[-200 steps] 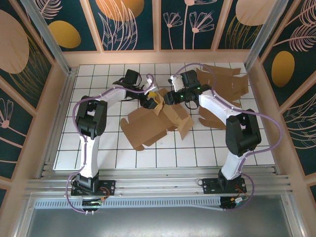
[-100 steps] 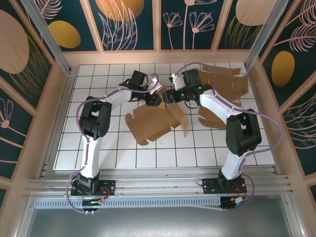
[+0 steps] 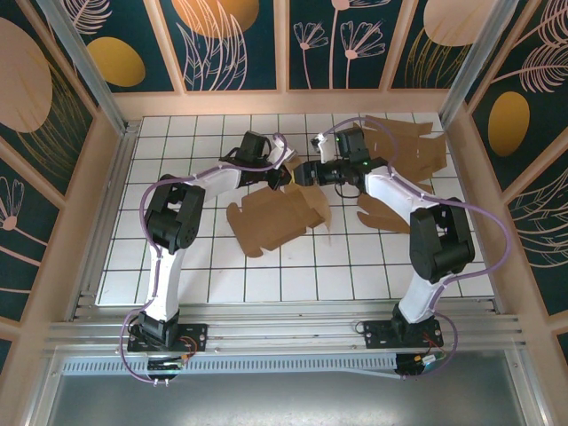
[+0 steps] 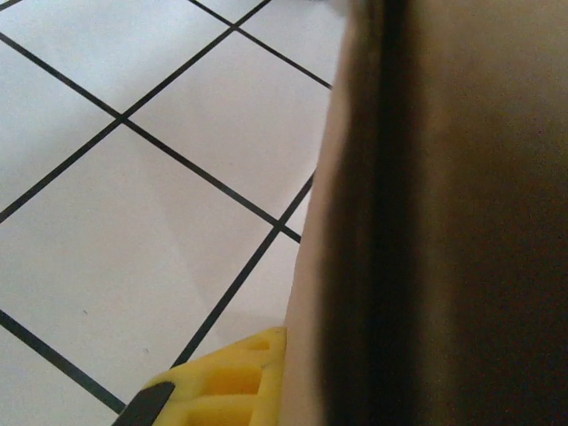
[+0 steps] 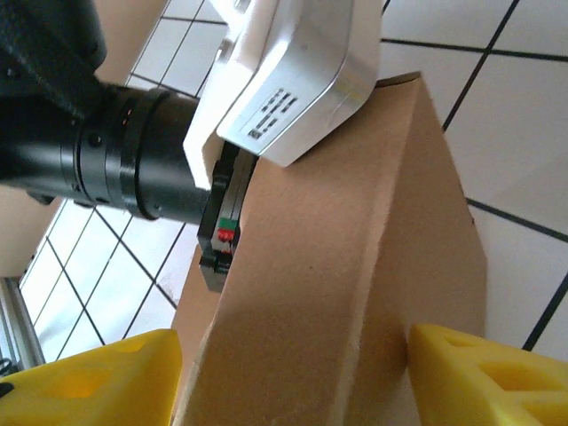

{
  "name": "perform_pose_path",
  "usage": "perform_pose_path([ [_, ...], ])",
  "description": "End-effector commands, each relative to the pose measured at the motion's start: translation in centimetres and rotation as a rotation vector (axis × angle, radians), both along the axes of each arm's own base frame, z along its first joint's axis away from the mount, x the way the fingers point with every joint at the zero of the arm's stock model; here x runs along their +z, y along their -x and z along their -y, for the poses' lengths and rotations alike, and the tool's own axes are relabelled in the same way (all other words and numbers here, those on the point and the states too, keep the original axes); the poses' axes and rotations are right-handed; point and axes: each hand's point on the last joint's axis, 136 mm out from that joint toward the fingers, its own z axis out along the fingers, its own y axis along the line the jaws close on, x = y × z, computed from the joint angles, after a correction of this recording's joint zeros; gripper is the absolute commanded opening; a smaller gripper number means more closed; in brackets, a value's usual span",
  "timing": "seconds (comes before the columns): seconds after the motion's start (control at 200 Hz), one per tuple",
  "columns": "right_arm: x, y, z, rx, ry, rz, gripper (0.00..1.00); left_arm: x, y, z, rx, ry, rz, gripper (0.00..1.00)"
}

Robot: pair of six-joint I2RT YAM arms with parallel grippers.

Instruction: Fold the paper box

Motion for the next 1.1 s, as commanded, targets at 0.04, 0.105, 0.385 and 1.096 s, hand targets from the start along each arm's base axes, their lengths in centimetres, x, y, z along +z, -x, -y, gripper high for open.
perform_pose_path([
  [0.04,-0.9,0.2,-0.9,0.005,-0.014,-0.055,0.64,-1.5,0.1,0.4,0.1,-0.041,-0.036,0.1],
  [0.105,-0.9,0.2,-0.9,0.008,-0.021,-0.058,0.63,-1.6,0.1,0.4,0.128,-0.039,-0.051,0.3],
  [0.385,-0.6,0.1,-0.7,-0.012,-0.011,-0.042,0.63,-1.7,-0.8,-0.3,0.246,-0.042,-0.052,0.0],
  [1.096,7.8,-1.2,11.3,-0.81,-0.027,-0.111,0.74,6.4,3.1,-2.9,0.394,0.111,0.036,0.67],
])
